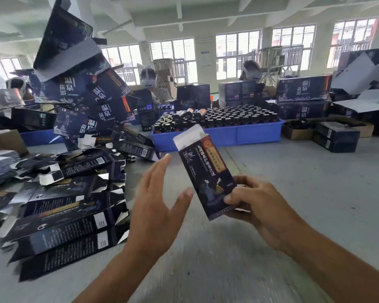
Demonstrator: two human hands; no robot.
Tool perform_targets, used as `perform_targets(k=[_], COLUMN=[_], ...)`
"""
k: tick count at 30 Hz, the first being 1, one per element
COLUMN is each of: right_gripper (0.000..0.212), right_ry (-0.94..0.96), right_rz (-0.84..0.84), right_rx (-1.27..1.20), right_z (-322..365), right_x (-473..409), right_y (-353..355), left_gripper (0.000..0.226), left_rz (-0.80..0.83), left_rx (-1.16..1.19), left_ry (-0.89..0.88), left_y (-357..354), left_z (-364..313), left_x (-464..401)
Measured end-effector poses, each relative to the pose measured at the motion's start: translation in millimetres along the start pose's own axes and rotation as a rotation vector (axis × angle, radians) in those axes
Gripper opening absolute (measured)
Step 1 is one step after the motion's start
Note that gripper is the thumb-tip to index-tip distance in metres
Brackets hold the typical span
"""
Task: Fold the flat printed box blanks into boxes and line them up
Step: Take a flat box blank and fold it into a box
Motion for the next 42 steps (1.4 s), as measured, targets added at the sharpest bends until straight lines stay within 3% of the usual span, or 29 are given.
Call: perform_targets(k=[3,6,13,20,23,29,36,42], right_gripper=[0.049,0.057,0.054,0.038,0.036,0.062,0.039,0.046], right_ry=[-0.058,-0.029,0.357,0.487,0.487,0.482,0.517,0.467], right_rz=[0.101,0.230,0.076,0.100,0.057,0.066,0.079,0.077], right_rx=[0.127,0.348,0.309,0.291,0.201,0.244,0.178,0.102], right_z=[-8.4,-7.1,23.4,33.4,33.4,41.6,51.6,50.9], right_x=[0.4,4.0,11.2,19.0,17.6,18.4,21.4,18.9], right_y=[-4.4,-12.2,-13.8,-19.5,-17.2,-18.0,-16.2,-15.7], left_gripper=[0.056,0.048,0.049,0.045,0.033,0.022,0.025,0.024], left_rz=[0.233,0.272,0.307,0.439,0.442,0.374,0.376,0.371], left_rx=[0.508,0.692,0.580,0.564,0.604,0.568,0.570,0.581], left_ry=[0.251,0.273,0.158,0.113,0.111,0.069,0.067,0.060], left_y=[-4.5,0.9,2.3,0.8,1.9,3.2,4.4,5.8], left_z=[3.8,5.0,3.0,1.2,-1.6,-5.0,-8.1,-9.7], left_x=[-3.0,-7.0,2.9,7.6,7.4,5.8,6.9,8.0])
Point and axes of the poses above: each hand's wrist, its own x-axis away from the middle knuckle, its own y-axis out of the back of the hand, z = x × y, the point moved 3 cm from there along -x, towards the middle knuckle, and after that the axes turned 11 degrees about y, right-handed, at the moved point
